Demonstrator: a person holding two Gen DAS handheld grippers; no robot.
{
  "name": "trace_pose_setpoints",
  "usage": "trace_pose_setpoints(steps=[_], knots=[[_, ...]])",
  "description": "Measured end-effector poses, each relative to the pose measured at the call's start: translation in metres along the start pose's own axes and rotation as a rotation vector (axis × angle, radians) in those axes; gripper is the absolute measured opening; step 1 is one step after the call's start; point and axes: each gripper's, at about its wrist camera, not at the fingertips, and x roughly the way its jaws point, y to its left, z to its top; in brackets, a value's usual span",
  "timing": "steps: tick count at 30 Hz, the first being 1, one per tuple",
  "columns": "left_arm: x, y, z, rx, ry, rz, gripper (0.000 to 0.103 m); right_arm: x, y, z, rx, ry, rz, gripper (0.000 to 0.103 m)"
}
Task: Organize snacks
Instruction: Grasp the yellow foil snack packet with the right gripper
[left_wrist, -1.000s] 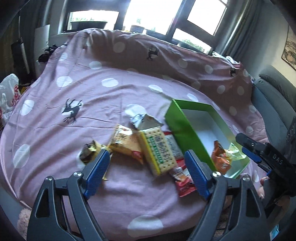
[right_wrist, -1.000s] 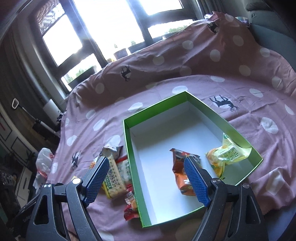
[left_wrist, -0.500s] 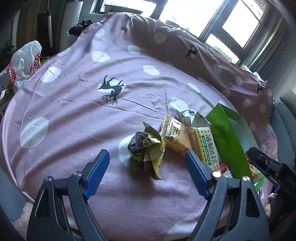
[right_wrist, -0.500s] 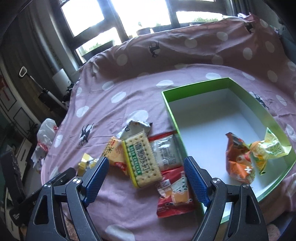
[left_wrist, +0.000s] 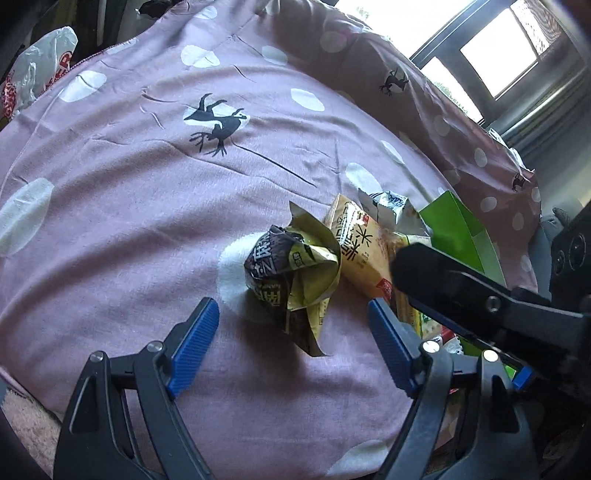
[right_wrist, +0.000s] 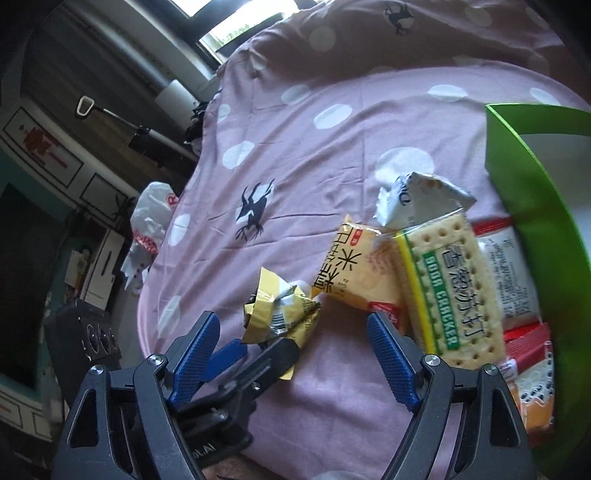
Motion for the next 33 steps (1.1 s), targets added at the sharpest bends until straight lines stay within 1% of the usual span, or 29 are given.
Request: trace_pose_setpoints(steps=[2, 5, 6, 8, 10, 11, 13, 15, 17, 24, 27, 33], knots=[[0.003, 0.0, 0.0, 0.0, 0.006, -0.005, 0.082, 0.012, 0.001, 0.001, 0.001, 0.027, -0.002, 0.075], [0.002, -0.001, 0.001, 0.005, 0.001, -0.004, 0.081, 0.025, 0.003, 0.004, 0.008, 0.066, 0.031, 0.074], [0.002, 0.0, 0.001, 0.009, 0.002, -0.006, 0.079, 0.027, 0.003, 0.005, 0.01, 0.075, 0.041, 0.072], [0.003, 0.002, 0.003, 0.004, 0.004, -0.004, 0.074, 0.033, 0.004, 0.007, 0.01, 0.089, 0.056, 0.068], [0.004, 0.004, 0.004, -0.001, 0.0, 0.007, 0.067, 0.039, 0.004, 0.008, 0.009, 0.106, 0.057, 0.065], [0.004, 0.004, 0.004, 0.003, -0.007, 0.017, 0.065, 0.043, 0.004, 0.007, 0.009, 0.116, 0.058, 0.064], [0.007, 0.003, 0.004, 0.026, -0.012, 0.052, 0.057, 0.05, 0.004, 0.006, 0.01, 0.13, 0.049, 0.062], [0.009, -0.002, 0.003, 0.063, -0.02, 0.079, 0.055, 0.055, 0.002, 0.003, 0.014, 0.134, 0.047, 0.06], [0.011, -0.003, 0.002, 0.085, -0.023, 0.093, 0.052, 0.06, 0.0, 0.0, 0.02, 0.142, 0.065, 0.058], [0.012, -0.007, -0.002, 0.113, -0.041, 0.077, 0.05, 0.056, -0.004, -0.002, 0.015, 0.122, 0.083, 0.055], [0.01, -0.014, -0.004, 0.136, -0.049, 0.056, 0.049, 0.047, -0.005, -0.004, 0.001, 0.094, 0.069, 0.055], [0.0, -0.029, -0.009, 0.185, -0.092, -0.002, 0.049, 0.021, -0.001, -0.007, -0.029, 0.015, 0.031, 0.055]])
